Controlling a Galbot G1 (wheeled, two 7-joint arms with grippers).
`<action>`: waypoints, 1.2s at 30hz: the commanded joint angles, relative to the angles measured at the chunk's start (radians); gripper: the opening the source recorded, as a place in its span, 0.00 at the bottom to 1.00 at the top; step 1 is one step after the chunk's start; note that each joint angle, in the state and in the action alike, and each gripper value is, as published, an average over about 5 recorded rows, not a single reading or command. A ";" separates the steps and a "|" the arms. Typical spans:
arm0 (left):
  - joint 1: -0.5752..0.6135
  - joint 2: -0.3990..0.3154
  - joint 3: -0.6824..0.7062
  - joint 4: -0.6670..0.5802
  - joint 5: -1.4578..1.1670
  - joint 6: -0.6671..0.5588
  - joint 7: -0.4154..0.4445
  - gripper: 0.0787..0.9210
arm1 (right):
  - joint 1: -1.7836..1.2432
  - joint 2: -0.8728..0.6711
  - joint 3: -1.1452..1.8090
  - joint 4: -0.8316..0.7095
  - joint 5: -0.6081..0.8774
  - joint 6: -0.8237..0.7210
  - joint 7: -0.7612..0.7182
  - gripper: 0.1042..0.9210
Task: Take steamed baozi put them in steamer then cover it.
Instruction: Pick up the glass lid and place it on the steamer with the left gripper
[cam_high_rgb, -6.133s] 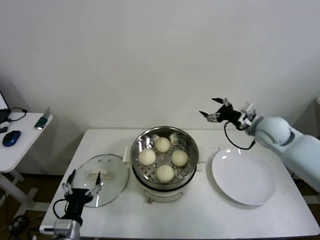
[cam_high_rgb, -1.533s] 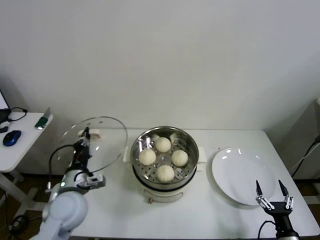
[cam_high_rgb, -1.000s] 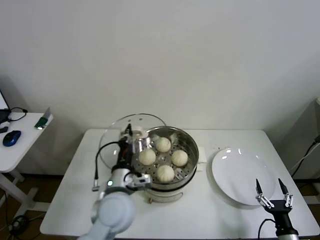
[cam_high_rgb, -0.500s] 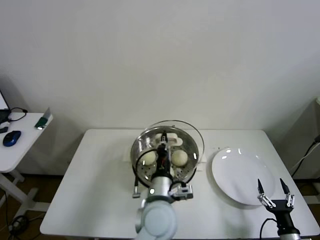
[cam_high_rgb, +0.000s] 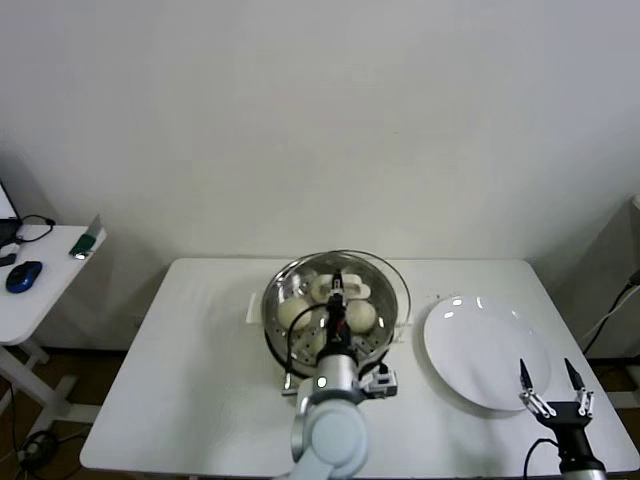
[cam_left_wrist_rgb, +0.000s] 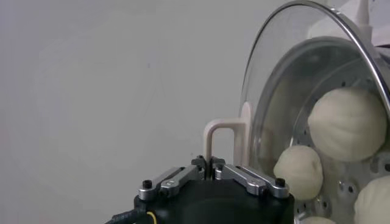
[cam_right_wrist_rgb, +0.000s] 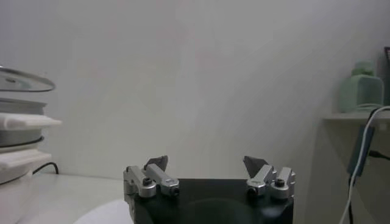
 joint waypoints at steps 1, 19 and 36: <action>-0.001 -0.009 -0.001 0.034 0.021 0.003 -0.003 0.07 | -0.005 -0.004 0.005 0.000 0.010 0.003 -0.001 0.88; -0.008 0.053 -0.036 0.043 -0.007 -0.016 -0.021 0.07 | -0.009 0.005 0.013 0.004 0.007 0.008 -0.004 0.88; -0.015 0.045 -0.036 0.074 -0.036 -0.026 -0.053 0.07 | -0.008 0.020 0.013 0.004 -0.007 0.012 -0.007 0.88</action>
